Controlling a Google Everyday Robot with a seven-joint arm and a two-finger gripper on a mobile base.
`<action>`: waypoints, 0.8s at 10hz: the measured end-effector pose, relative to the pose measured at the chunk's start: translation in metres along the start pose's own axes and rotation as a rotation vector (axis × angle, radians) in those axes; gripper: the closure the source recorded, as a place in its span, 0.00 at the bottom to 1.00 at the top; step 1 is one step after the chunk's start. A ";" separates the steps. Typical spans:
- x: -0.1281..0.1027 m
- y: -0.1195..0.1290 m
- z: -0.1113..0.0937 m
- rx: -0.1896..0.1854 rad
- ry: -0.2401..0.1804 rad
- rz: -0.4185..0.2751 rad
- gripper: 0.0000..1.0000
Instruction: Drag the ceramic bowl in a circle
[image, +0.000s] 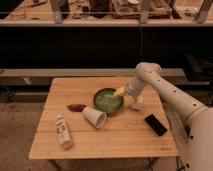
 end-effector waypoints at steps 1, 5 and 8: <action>0.004 0.001 0.006 -0.001 0.006 0.014 0.20; 0.010 0.001 0.025 0.009 0.003 0.035 0.24; 0.008 -0.006 0.040 0.034 -0.019 0.035 0.54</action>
